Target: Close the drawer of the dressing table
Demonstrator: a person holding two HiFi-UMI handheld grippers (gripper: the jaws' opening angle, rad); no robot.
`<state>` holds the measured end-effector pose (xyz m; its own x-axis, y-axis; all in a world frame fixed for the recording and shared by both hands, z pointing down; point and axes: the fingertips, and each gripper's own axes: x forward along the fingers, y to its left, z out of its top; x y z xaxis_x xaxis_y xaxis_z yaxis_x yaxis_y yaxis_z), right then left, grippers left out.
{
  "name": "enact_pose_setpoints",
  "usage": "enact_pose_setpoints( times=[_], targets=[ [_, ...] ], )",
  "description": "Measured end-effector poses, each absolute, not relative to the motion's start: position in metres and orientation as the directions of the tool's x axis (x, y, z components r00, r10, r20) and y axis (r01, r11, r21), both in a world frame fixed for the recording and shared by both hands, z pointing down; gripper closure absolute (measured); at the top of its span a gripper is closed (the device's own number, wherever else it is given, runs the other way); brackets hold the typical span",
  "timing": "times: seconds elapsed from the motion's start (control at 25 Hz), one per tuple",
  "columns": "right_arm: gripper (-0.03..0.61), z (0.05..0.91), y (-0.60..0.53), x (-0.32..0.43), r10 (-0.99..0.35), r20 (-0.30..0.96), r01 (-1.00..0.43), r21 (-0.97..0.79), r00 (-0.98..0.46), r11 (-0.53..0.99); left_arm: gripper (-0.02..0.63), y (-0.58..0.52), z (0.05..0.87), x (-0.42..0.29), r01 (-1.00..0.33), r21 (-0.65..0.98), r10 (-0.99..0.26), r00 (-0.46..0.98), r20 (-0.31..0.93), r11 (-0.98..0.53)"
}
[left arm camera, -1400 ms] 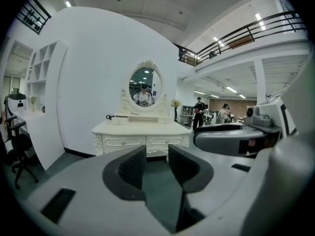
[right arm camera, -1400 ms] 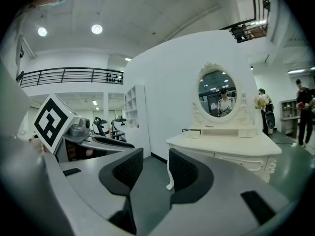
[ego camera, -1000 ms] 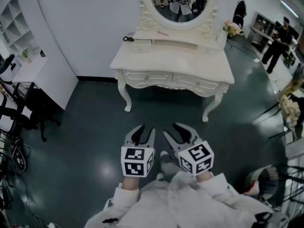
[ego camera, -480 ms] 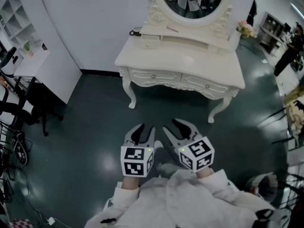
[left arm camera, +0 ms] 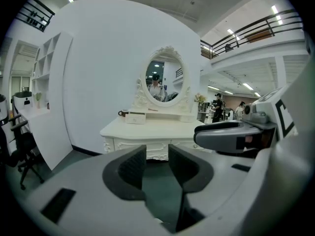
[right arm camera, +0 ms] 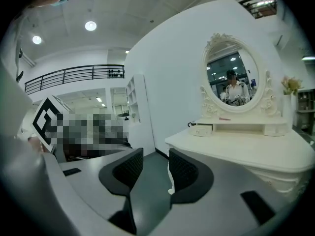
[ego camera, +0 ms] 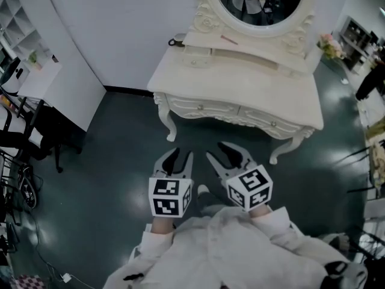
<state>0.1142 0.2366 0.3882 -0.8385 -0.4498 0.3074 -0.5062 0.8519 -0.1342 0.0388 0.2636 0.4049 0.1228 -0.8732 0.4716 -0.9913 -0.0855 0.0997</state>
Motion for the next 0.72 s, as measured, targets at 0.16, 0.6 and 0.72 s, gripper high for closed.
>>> enact_pose_setpoints(
  times=[0.16,0.6,0.72],
  targets=[
    [0.439,0.382,0.191,0.097,-0.440,0.299,-0.494,-0.138,-0.847,0.858,0.494,0.216,0.397,0.022,-0.993,0.092,-0.879,0.110,0.464,-0.076],
    [0.439,0.382,0.103,0.064,-0.401,0.295,-0.455,-0.142,-0.867,0.879,0.494,0.129,0.399,-0.003,-0.994,0.098,-0.875,0.089,0.477,-0.047],
    [0.439,0.385,0.096,0.061,-0.395,0.300,-0.454,-0.157,-0.868,0.877,0.494,0.121,0.402,-0.005,-0.994,0.101,-0.866,0.091,0.492,-0.047]
  ],
)
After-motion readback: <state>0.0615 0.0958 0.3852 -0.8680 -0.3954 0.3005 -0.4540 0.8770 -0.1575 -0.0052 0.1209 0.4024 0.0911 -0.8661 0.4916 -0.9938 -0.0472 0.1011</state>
